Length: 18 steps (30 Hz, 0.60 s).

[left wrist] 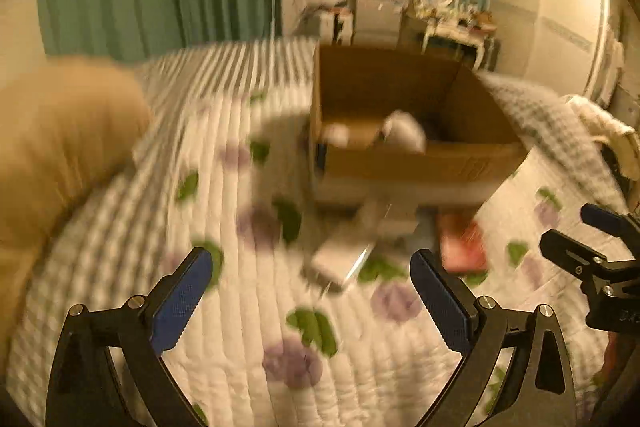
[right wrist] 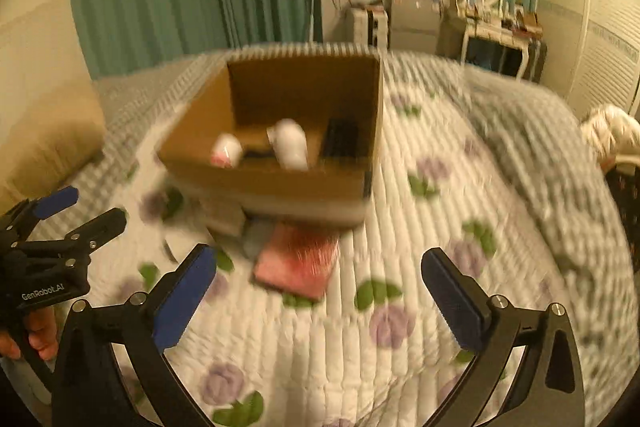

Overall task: Organize rigid objects
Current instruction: 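Grasp the small white charger with the left tool while the right tool grasps the pink notebook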

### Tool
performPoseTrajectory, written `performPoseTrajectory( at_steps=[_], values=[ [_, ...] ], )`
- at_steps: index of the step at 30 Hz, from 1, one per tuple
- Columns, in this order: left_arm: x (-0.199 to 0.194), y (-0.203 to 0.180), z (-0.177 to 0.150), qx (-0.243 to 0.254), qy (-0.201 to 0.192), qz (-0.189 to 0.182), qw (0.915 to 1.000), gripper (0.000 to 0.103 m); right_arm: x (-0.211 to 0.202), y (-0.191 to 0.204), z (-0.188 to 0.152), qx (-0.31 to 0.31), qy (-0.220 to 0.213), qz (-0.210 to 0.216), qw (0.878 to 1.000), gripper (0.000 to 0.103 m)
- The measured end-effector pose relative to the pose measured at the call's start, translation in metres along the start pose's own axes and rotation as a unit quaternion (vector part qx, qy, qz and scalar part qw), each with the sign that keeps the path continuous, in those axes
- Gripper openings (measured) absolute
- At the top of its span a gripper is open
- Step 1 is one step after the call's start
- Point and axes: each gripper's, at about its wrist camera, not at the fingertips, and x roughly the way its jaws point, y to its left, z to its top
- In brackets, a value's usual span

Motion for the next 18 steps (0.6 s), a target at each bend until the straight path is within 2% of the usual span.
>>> performPoseTrajectory(
  at_steps=[4, 8, 16, 18],
  values=[
    [0.023, 0.003, -0.021, -0.004, 0.018, 0.008, 0.9998, 0.101, 0.039, 0.006, -0.021, -0.017, 0.031, -0.004, 0.999, 0.103],
    [0.035, 0.007, -0.029, -0.007, 0.023, 0.012, 0.9996, 0.101, 0.072, 0.012, -0.03, -0.028, 0.053, -0.008, 0.998, 0.103],
    [0.052, 0.005, -0.024, 0.008, 0.024, 0.015, 0.9996, 0.101, 0.108, 0.032, -0.035, -0.083, 0.08, -0.035, 0.993, 0.102],
    [0.056, 0.005, -0.022, 0.012, 0.027, 0.017, 0.9994, 0.101, 0.116, 0.036, -0.034, -0.096, 0.08, -0.055, 0.991, 0.097]
  ],
)
